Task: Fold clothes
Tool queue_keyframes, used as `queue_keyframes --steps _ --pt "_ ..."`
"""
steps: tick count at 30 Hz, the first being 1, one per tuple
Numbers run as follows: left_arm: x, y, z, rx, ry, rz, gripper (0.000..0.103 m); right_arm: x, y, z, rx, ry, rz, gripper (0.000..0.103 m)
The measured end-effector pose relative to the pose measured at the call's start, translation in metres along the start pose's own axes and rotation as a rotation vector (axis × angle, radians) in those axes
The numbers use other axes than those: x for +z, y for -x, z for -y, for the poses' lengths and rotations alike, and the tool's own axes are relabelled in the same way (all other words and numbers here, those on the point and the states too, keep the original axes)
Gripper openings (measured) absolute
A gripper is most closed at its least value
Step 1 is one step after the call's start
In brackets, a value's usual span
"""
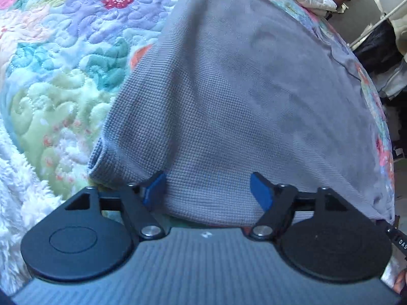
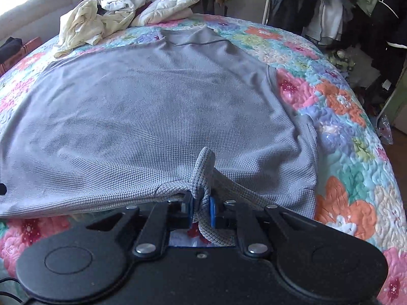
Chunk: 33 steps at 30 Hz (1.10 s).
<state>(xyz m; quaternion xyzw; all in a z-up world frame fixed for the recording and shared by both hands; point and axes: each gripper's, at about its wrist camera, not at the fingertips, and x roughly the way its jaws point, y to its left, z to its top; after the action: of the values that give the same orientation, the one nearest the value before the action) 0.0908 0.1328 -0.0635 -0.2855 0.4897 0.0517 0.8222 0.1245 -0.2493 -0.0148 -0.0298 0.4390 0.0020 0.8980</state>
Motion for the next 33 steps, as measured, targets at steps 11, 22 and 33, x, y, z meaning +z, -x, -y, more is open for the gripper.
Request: queue_keyframes --steps 11,22,33 --pt "0.008 0.015 0.013 0.087 -0.084 0.189 0.000 0.003 0.001 0.011 0.060 -0.051 0.019 0.013" --pt "0.022 0.025 0.030 0.058 -0.221 0.140 0.006 0.062 -0.019 0.014 0.184 -0.099 0.273 0.013" --pt "-0.011 0.004 0.074 0.102 -0.507 0.136 0.078 0.075 -0.062 0.027 0.218 -0.121 0.342 0.013"
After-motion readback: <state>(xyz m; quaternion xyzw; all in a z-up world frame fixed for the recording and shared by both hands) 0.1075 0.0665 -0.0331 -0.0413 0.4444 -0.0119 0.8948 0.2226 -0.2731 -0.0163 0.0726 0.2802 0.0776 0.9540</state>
